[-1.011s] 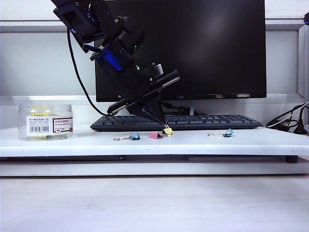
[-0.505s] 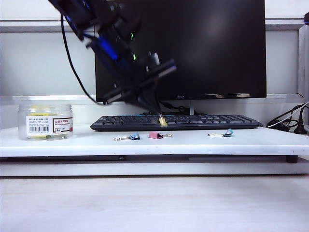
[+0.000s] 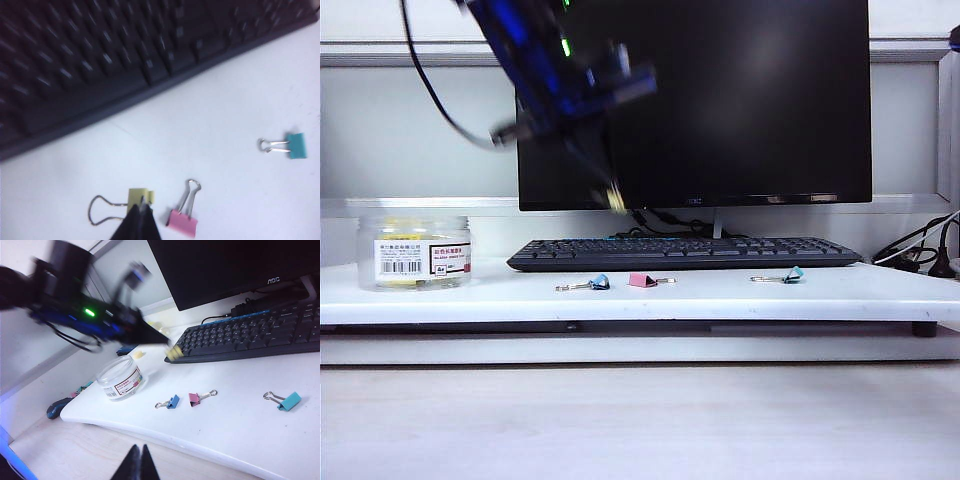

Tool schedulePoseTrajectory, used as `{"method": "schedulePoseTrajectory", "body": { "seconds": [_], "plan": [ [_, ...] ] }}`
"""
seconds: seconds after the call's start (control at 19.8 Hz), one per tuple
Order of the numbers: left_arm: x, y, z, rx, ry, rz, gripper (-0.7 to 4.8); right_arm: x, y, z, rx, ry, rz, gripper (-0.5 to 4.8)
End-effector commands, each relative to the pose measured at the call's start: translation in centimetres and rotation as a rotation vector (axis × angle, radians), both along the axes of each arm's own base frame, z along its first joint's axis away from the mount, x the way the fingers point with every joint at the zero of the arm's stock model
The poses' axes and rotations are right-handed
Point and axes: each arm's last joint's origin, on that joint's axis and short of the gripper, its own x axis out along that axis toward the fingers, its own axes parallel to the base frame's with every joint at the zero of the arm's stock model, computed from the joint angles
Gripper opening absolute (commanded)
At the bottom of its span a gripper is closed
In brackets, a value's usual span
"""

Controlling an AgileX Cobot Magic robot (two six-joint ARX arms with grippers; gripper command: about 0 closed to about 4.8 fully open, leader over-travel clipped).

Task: Pick up the clips with the largest number of clips of the same color on the table and place them in a round transparent plastic box.

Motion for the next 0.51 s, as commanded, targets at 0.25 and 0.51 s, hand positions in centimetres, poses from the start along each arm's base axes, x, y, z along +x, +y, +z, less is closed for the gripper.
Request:
{"method": "schedulePoseTrajectory", "body": {
  "seconds": [0.25,0.51],
  "plan": [
    [-2.7,4.4,4.1,0.16,-0.046,0.094,-0.06,-0.1,0.0,0.3,0.003,-0.021,0.003,-0.06],
    [-3.5,8.6,5.8,0.232,-0.026,0.186,-0.06,-0.1,0.0,0.3,0.003,-0.022,0.006,-0.06]
  ]
}}
